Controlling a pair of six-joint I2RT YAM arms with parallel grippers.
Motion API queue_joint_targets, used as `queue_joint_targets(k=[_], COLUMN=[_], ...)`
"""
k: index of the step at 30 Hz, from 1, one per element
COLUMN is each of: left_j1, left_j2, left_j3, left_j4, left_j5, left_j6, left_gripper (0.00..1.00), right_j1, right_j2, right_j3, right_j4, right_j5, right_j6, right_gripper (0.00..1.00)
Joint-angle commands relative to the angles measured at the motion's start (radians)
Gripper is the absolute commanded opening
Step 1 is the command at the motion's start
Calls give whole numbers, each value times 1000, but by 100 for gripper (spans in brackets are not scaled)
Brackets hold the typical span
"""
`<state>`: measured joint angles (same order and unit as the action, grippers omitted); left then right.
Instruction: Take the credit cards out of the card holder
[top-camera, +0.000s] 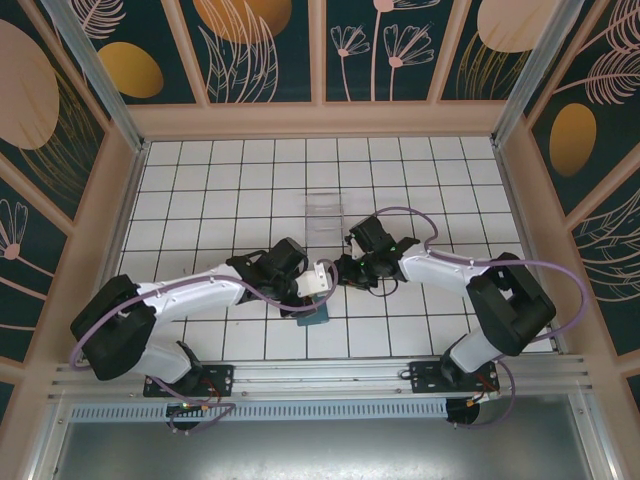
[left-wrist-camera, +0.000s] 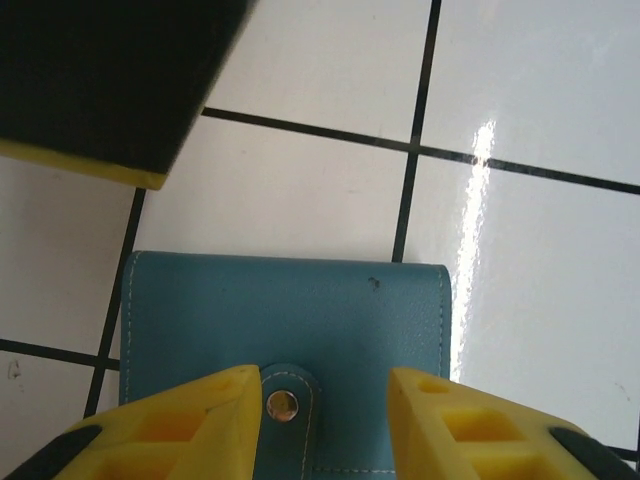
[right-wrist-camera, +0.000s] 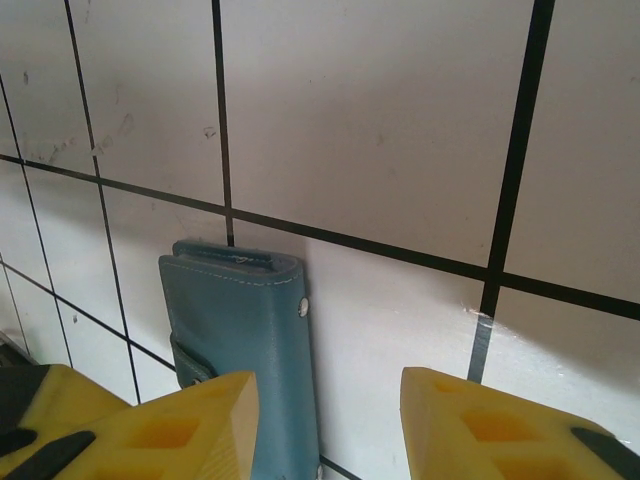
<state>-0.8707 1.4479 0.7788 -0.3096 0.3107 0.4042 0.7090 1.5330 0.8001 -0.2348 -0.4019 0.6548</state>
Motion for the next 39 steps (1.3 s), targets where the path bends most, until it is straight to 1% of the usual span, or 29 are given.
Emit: queue_joint_targets(k=[1,8,15,19,26,30,34,39], left_j1=[20,57,65,66,66,67,67,68], left_j2=[33,90,148,180,222,223,208,182], left_j3=[-16,4,53,77,99,103,92,73], left_j4=[-7,-42,-80,-97,-121,-117,-97,-60], left_j5=[38,26,62,73,90,98,105,101], left_j6=[47,71,101,114,124,122,125,122], left_gripper=[39,39,39,38,29,24,20,14], right_j1=[4,1,-2,-2,-3,-3,-3,-3], right_j2=[13,16,28,40,82,110,135,153], right_j3=[-8,-5,-4,-12,-22,-37,-53,-70], right_j4=[16,20,23,49,89,143,196,239], right_j5=[-17,-17,-21,-43,-86,-139,-173,-199], right_j6=[11,9,4,11,9,17,30,39], right_gripper=[43,43,42,43,42,41,38,32])
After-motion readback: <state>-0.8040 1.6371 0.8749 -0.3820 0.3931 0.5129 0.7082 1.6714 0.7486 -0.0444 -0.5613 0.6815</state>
